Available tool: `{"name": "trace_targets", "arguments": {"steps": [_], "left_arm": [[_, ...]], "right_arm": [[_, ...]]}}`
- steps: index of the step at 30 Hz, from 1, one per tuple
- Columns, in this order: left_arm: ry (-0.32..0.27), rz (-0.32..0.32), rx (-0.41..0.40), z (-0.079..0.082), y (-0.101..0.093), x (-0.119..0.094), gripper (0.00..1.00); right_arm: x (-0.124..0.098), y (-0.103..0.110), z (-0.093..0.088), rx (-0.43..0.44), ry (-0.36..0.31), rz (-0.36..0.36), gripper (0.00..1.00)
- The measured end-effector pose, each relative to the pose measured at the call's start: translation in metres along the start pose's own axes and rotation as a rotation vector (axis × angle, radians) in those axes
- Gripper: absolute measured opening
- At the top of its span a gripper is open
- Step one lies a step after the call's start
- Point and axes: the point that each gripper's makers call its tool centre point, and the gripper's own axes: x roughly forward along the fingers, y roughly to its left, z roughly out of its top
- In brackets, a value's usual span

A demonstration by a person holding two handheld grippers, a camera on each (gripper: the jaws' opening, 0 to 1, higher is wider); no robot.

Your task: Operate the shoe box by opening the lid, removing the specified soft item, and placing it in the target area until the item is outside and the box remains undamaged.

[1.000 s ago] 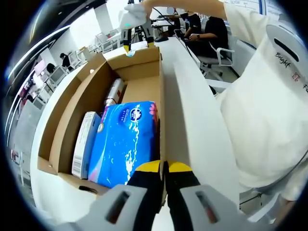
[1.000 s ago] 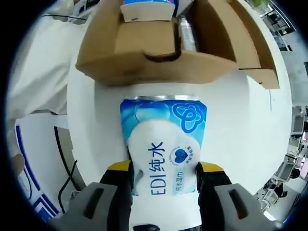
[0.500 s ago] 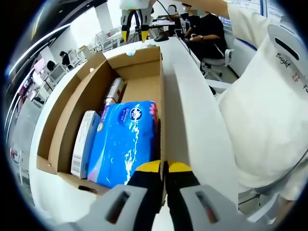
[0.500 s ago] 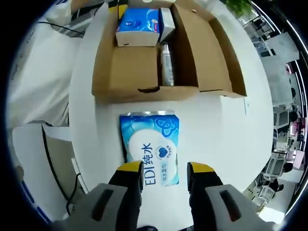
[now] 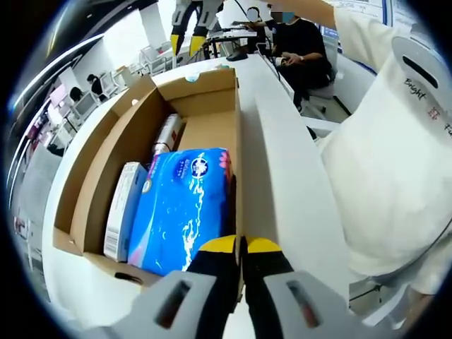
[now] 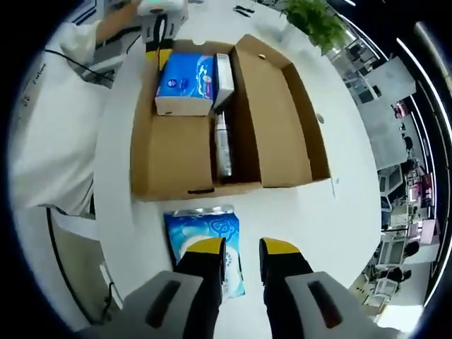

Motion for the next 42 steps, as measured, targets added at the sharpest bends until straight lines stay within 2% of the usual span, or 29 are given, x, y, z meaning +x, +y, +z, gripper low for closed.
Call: {"name": "trace_targets", "arguments": {"steps": [1, 3, 5, 7, 8, 9, 12, 13, 15, 17, 22, 29, 33, 37, 42], "left_arm": [[0.000, 0.001, 0.000, 0.000, 0.000, 0.000, 0.01], [-0.002, 0.002, 0.001, 0.000, 0.000, 0.000, 0.01], [-0.004, 0.002, 0.003, 0.000, 0.000, 0.000, 0.01], [-0.005, 0.002, 0.003, 0.000, 0.000, 0.000, 0.01], [-0.004, 0.003, 0.000, 0.000, 0.000, 0.000, 0.01], [0.001, 0.003, -0.006, 0.000, 0.000, 0.000, 0.01], [0.002, 0.001, -0.011, 0.000, 0.000, 0.000, 0.01], [0.001, 0.002, -0.007, 0.000, 0.000, 0.000, 0.01], [0.002, 0.004, -0.005, 0.000, 0.000, 0.000, 0.01], [0.001, 0.005, -0.004, 0.000, 0.000, 0.000, 0.01], [0.002, 0.001, -0.008, 0.001, 0.000, 0.000, 0.01], [0.001, 0.002, -0.006, 0.000, 0.000, -0.001, 0.01], [-0.003, 0.008, 0.000, 0.001, 0.000, -0.001, 0.01], [0.001, 0.001, 0.001, 0.000, 0.000, -0.001, 0.01], [0.000, 0.005, -0.001, 0.001, 0.000, 0.000, 0.01]], "right_arm": [[-0.001, -0.002, 0.004, -0.002, -0.007, -0.018, 0.18], [-0.004, -0.006, 0.022, -0.029, -0.062, -0.056, 0.20], [-0.007, -0.006, 0.032, -0.039, -0.080, -0.074, 0.17], [-0.009, -0.014, 0.040, -0.025, -0.096, -0.128, 0.16], [-0.009, -0.013, 0.043, -0.029, -0.103, -0.125, 0.16], [-0.009, -0.016, 0.048, -0.010, -0.123, -0.139, 0.16], [-0.010, -0.024, 0.049, 0.115, -0.116, -0.200, 0.19], [-0.011, -0.031, 0.044, 0.169, -0.082, -0.243, 0.19], [-0.012, -0.034, 0.053, 0.128, -0.119, -0.264, 0.19], [-0.013, -0.034, 0.056, 0.164, -0.129, -0.275, 0.20], [-0.016, -0.034, 0.072, 0.174, -0.183, -0.311, 0.21], [-0.004, -0.026, 0.083, 0.177, -0.226, -0.295, 0.28], [0.010, -0.017, 0.092, 0.245, -0.284, -0.259, 0.30], [0.020, -0.013, 0.096, 0.240, -0.270, -0.252, 0.29], [0.020, -0.005, 0.103, 0.230, -0.269, -0.237, 0.24]]}}
